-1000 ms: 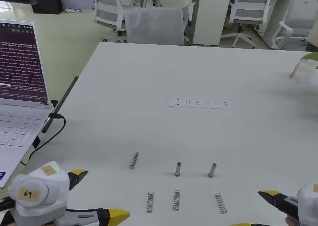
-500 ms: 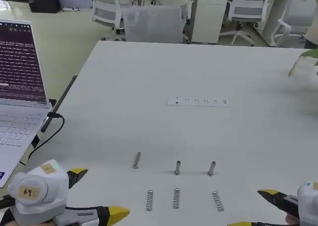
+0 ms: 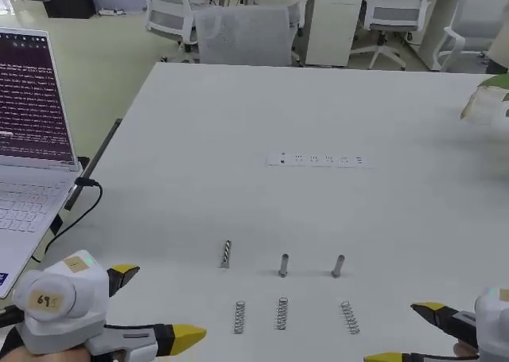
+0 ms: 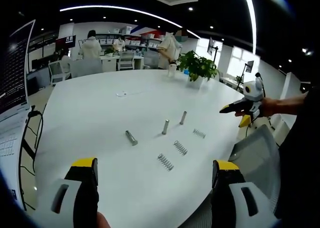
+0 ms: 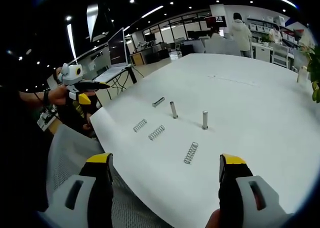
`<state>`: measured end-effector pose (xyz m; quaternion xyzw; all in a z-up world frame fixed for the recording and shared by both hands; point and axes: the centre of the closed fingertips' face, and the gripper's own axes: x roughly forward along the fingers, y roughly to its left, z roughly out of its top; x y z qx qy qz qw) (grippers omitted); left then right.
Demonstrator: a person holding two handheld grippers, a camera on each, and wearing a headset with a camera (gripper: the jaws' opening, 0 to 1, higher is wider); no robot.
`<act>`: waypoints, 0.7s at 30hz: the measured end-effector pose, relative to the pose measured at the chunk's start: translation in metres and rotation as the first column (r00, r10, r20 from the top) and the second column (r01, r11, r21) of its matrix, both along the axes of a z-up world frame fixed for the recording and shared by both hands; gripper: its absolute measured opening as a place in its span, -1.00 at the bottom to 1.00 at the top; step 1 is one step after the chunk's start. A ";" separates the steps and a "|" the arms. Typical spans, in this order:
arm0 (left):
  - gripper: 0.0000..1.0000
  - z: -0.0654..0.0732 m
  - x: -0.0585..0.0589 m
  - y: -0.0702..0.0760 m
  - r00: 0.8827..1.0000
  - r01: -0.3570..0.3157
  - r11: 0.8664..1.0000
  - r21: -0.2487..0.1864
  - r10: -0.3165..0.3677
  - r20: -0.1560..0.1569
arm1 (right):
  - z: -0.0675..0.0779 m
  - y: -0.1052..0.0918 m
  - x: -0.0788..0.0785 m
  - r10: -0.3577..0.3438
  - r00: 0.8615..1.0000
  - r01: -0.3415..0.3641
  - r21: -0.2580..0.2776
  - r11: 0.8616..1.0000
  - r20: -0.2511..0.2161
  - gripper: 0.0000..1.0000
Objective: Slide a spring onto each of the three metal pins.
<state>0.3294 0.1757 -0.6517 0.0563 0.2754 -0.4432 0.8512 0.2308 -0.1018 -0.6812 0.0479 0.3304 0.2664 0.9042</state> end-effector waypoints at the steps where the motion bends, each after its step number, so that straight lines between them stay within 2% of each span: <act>1: 0.85 0.000 0.000 0.000 1.000 0.000 1.000 -0.001 0.000 -0.001 | 0.000 0.000 0.000 -0.001 1.000 0.001 0.001 1.000 0.000 0.74; 6: 0.84 -0.001 0.002 -0.003 1.000 0.007 1.000 0.001 -0.007 -0.004 | 0.000 -0.001 0.000 -0.008 1.000 0.008 0.005 1.000 -0.001 0.74; 9: 0.84 -0.001 0.007 -0.005 1.000 0.004 1.000 -0.010 -0.004 -0.009 | 0.001 -0.002 -0.001 -0.010 1.000 0.010 0.008 1.000 -0.003 0.74; 21: 0.82 -0.002 0.020 -0.017 1.000 0.019 1.000 -0.009 -0.019 -0.007 | 0.001 -0.004 -0.001 -0.016 1.000 0.016 0.009 1.000 0.002 0.76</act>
